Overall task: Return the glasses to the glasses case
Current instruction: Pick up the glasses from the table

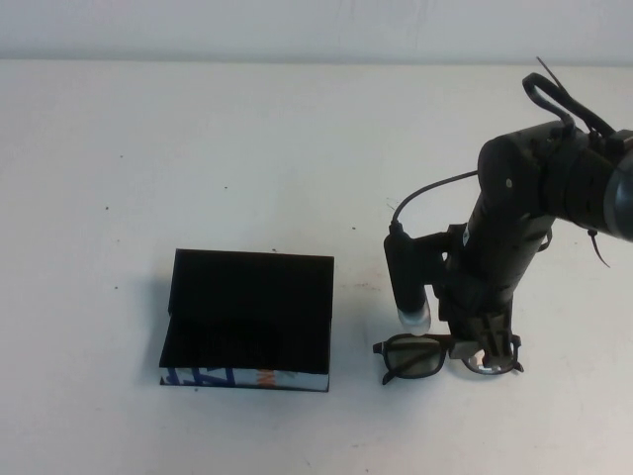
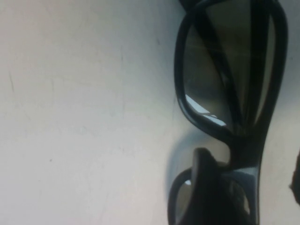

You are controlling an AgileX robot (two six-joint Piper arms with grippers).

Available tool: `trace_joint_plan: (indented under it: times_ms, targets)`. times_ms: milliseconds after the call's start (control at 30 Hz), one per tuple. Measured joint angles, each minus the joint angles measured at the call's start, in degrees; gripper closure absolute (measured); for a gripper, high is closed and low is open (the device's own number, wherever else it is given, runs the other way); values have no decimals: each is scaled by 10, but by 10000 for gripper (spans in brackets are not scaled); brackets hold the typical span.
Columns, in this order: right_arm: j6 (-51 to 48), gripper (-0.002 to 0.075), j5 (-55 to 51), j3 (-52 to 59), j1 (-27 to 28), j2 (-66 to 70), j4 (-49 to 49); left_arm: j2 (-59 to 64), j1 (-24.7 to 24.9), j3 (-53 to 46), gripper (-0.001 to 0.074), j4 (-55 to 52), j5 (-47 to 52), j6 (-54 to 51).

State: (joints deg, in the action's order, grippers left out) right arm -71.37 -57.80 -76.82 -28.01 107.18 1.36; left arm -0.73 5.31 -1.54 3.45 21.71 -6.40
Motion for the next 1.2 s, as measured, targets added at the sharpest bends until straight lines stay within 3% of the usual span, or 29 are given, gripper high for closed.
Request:
trace_joint_plan:
  times_ms: [1067, 1200]
  targets:
    - [0, 389, -4, -10, 0, 38, 6, 0, 0, 0, 735, 0, 0, 0]
    - [0, 418, -9, -10, 0, 39, 8, 0, 0, 0, 735, 0, 0, 0]
